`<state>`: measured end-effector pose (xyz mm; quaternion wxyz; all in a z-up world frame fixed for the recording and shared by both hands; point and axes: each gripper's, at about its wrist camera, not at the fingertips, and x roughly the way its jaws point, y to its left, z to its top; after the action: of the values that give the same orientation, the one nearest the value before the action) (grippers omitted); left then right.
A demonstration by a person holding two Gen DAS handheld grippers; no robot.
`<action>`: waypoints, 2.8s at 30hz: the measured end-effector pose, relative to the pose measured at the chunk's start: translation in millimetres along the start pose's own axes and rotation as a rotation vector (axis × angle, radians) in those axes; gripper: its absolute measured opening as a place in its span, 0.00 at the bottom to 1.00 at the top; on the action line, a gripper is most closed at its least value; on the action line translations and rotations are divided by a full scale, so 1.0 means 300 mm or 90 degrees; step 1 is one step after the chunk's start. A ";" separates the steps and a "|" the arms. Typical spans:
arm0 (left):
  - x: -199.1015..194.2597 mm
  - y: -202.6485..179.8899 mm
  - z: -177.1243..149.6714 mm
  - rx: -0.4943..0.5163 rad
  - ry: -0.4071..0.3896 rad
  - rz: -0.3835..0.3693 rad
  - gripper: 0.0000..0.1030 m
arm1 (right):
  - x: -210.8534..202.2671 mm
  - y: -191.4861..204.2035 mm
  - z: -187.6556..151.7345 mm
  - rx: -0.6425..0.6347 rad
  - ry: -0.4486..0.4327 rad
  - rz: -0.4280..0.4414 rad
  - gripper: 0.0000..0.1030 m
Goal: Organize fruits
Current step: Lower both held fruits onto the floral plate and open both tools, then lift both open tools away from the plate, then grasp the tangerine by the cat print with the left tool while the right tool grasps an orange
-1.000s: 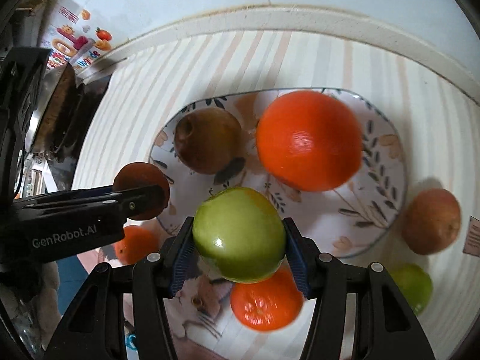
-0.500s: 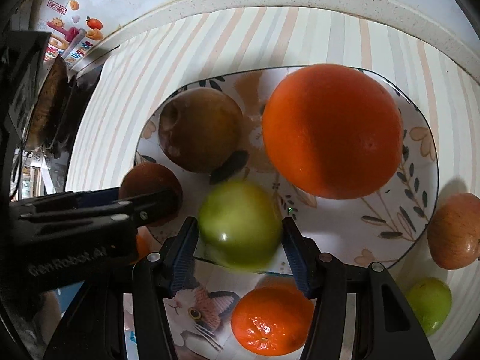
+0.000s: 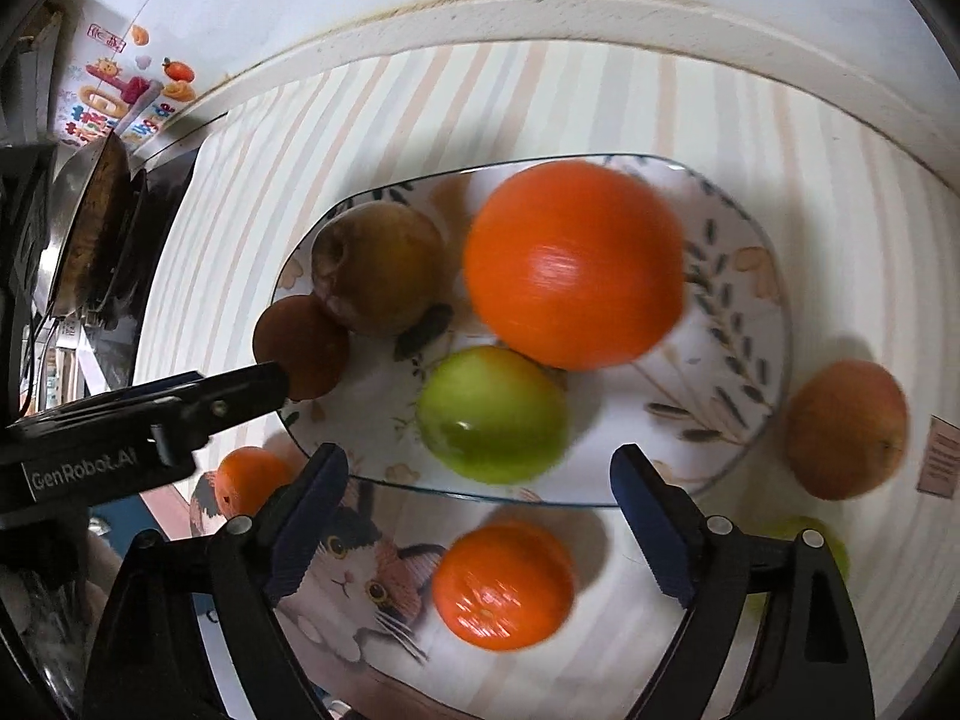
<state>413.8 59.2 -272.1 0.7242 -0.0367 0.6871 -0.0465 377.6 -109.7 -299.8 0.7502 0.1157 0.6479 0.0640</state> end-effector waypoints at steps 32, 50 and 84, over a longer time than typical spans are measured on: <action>-0.446 -0.065 -0.401 0.041 -0.214 0.015 0.81 | -0.548 0.034 -0.296 -0.050 -0.156 -0.055 0.90; -0.240 0.151 -0.382 -0.074 -0.139 0.013 0.83 | -0.334 -0.037 -0.337 0.019 -0.100 -0.011 0.90; 0.177 0.053 -0.424 -0.043 0.038 0.010 0.60 | 0.146 -0.033 -0.330 0.026 0.069 0.000 0.66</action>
<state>289.8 70.0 -333.4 0.7022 -0.0545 0.7096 -0.0187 286.0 -99.5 -357.6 0.7116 0.1273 0.6886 0.0574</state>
